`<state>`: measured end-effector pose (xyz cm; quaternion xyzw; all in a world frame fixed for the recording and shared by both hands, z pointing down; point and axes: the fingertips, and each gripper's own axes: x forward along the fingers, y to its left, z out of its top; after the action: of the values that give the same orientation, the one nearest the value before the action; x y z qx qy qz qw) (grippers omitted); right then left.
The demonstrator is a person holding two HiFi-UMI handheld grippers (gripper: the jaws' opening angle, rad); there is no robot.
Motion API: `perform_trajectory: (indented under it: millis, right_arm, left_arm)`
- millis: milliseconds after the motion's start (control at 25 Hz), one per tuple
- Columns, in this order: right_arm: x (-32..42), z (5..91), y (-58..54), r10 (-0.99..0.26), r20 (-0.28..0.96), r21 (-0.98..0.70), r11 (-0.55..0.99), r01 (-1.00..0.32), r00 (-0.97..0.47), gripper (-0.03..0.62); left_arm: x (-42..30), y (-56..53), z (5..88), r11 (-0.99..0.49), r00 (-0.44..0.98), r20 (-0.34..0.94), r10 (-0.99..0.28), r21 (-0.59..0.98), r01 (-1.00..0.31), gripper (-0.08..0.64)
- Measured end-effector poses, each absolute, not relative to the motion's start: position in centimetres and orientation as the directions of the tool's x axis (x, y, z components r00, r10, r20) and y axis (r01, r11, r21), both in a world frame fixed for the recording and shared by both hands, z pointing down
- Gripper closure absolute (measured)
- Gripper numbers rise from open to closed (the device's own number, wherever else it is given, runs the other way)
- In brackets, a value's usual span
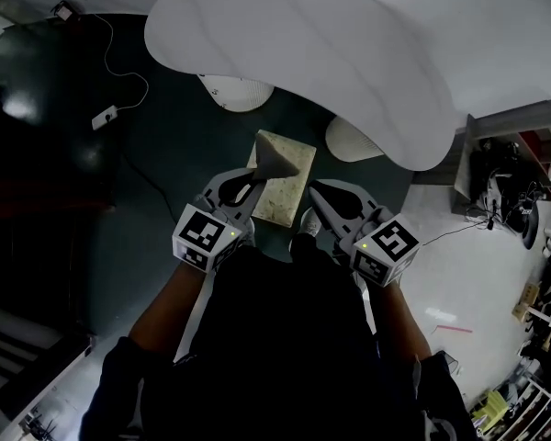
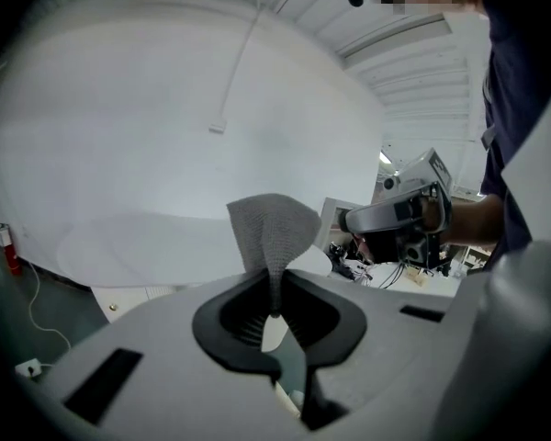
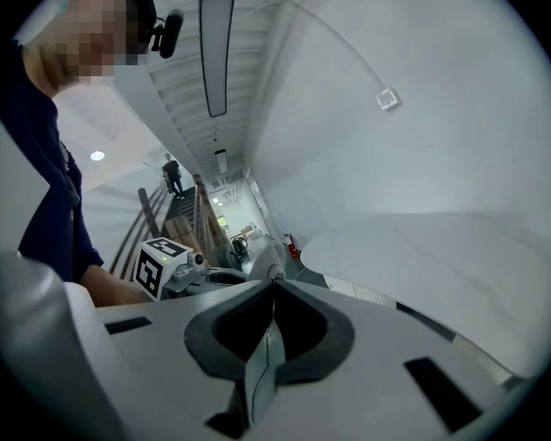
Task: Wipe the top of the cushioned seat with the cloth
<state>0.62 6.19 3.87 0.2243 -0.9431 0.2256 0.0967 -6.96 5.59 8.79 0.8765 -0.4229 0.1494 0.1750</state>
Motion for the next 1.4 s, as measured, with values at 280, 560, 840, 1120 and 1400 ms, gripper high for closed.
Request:
perform_trajectory:
  millis: [280, 560, 840, 1120, 1400]
  right_arm:
    - [1.0, 2.2, 6.1, -0.423, 0.265, -0.36, 0.79, -0.496, -0.867, 0.566]
    - [1.5, 1.2, 5.1, -0.461, 0.252, -0.335, 0.783, -0.524, -0.851, 0.566]
    - [1.3, 0.5, 3.4, -0.47, 0.235, -0.348, 0.776, -0.526, -0.851, 0.566]
    - [1.0, 0.1, 2.3, -0.46, 0.225, -0.35, 0.785, -0.512, -0.859, 0.566]
    - [0.8, -0.1, 1.7, -0.454, 0.226, -0.346, 0.79, -0.507, -0.862, 0.566]
  left_arm:
    - [-7.2, 5.3, 6.9, -0.612, 0.616, 0.384, -0.688, 0.148, -0.777, 0.534]
    - [-7.0, 4.5, 5.6, -0.64, 0.634, 0.373, -0.678, 0.125, -0.758, 0.534]
    - [-6.7, 2.8, 4.4, -0.637, 0.635, 0.342, -0.692, 0.124, -0.761, 0.534]
    - [-6.4, 2.0, 4.3, -0.637, 0.638, 0.337, -0.692, 0.131, -0.76, 0.534]
    - [-6.4, 1.0, 3.6, -0.637, 0.637, 0.318, -0.703, 0.119, -0.762, 0.534]
